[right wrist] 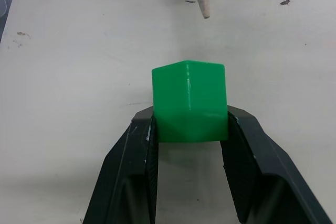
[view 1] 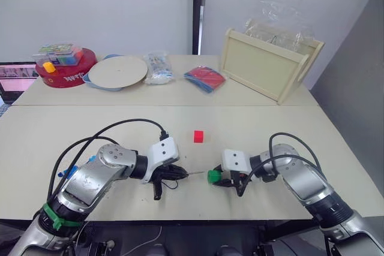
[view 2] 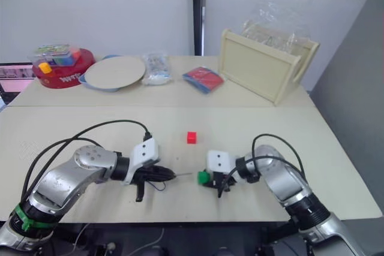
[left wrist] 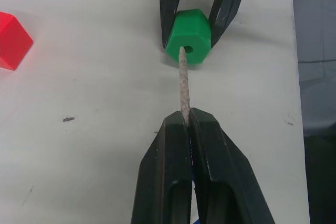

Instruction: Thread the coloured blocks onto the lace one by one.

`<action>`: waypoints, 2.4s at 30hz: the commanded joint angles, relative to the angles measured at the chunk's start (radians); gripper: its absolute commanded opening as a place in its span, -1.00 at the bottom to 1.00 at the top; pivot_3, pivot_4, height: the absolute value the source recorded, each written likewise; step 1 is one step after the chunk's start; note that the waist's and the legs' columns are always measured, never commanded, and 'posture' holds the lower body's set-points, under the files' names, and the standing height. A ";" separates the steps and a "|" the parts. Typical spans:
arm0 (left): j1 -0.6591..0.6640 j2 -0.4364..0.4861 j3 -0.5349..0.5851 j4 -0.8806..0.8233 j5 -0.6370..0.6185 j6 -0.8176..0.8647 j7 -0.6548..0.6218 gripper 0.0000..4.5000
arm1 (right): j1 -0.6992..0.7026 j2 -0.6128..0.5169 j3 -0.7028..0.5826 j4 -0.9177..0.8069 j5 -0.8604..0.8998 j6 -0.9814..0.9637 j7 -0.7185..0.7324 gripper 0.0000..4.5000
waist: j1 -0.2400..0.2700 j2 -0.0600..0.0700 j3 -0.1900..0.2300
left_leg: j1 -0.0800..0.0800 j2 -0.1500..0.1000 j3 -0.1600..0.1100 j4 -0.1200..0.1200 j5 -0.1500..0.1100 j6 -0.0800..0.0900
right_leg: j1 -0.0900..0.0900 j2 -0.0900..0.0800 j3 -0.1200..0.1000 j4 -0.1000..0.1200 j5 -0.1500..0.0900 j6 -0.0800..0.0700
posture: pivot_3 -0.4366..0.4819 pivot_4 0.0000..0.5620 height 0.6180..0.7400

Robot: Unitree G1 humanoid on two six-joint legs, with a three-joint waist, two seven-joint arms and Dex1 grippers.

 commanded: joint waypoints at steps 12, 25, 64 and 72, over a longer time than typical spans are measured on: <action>-0.025 -0.008 -0.067 -0.007 0.022 -0.030 0.018 -1.00 | -0.005 -0.003 0.027 -0.070 -0.018 0.026 -0.002 -0.47 | 0.000 0.000 0.000 | 0.000 0.000 0.000 0.000 0.000 0.000 | 0.000 0.000 0.000 0.000 0.000 0.000 | -0.05 -0.47 1.00; -0.043 -0.029 -0.096 0.019 0.031 -0.052 0.023 -1.00 | -0.008 0.003 0.034 -0.088 -0.014 0.047 -0.001 -0.47 | 0.000 0.000 0.000 | 0.000 0.000 0.000 0.000 0.000 0.000 | 0.000 0.000 0.000 0.000 0.000 0.000 | -0.05 -0.47 1.00; 0.137 -0.074 -0.003 0.183 0.056 -0.373 -0.053 -0.03 | 0.006 -0.022 0.049 -0.133 -0.027 0.159 -0.044 -0.47 | 0.004 0.000 0.000 | -0.001 0.000 0.000 0.000 0.000 0.000 | 0.000 0.000 0.000 0.000 0.000 0.000 | -0.05 -0.47 1.00; 0.146 -0.131 -0.046 0.237 0.122 -0.411 -0.006 -0.50 | 0.004 -0.028 0.051 -0.142 -0.028 0.173 -0.045 -0.47 | 0.007 0.000 0.000 | -0.001 0.000 0.000 0.001 0.000 0.000 | 0.000 0.000 0.000 0.000 0.000 0.000 | -0.05 -0.47 1.00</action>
